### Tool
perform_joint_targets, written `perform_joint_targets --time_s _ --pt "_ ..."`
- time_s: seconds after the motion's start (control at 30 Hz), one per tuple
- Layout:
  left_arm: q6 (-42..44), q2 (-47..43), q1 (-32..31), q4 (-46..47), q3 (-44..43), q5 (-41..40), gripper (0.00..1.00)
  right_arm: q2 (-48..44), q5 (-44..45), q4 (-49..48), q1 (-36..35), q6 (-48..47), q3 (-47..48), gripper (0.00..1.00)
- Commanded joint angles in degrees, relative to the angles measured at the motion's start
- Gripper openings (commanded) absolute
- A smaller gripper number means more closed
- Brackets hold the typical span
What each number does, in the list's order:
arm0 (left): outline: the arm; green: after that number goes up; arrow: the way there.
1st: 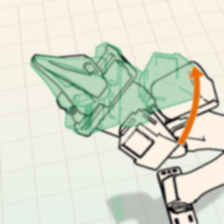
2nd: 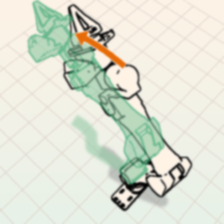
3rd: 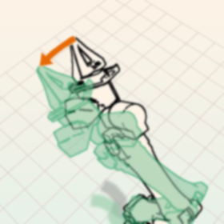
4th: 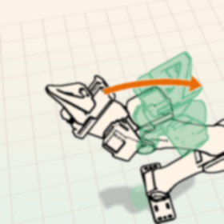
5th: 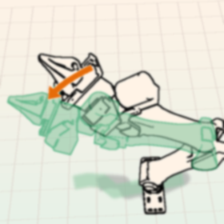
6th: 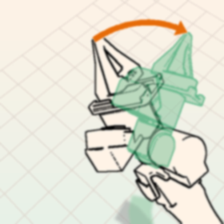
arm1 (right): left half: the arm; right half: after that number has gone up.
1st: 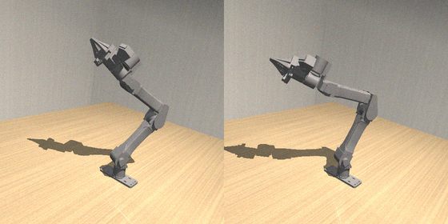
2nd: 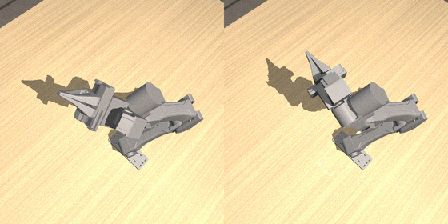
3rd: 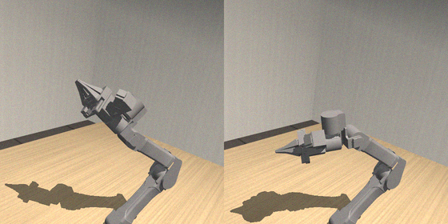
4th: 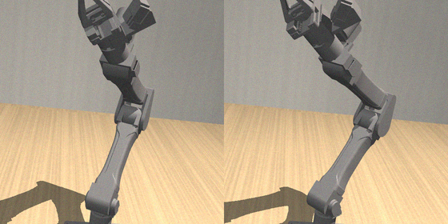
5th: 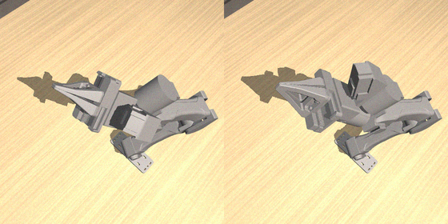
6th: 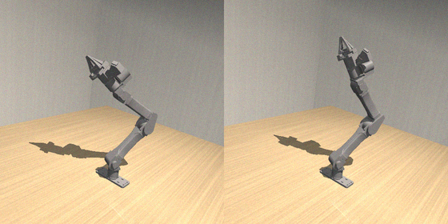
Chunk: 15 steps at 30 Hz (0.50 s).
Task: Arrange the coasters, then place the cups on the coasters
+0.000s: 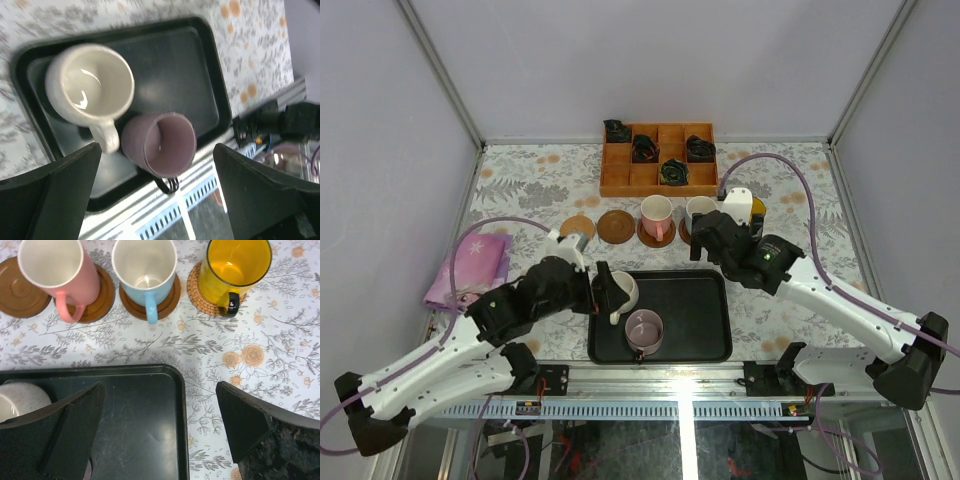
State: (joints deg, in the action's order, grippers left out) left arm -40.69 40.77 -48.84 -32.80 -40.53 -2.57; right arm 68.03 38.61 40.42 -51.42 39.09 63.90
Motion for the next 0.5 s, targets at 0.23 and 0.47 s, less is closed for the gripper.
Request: perform_joint_targets --time_s 0.23,0.47 --pt "-11.3 11.6 -22.8 -10.7 -4.5 -9.4 0.93 0.9 2.5 -2.3 2.5 -0.6 1.1 0.99" --pt "-15.7 17.5 -31.0 -9.9 -4.6 -12.8 0.92 2.5 1.4 -3.0 2.8 -1.7 1.7 0.99"
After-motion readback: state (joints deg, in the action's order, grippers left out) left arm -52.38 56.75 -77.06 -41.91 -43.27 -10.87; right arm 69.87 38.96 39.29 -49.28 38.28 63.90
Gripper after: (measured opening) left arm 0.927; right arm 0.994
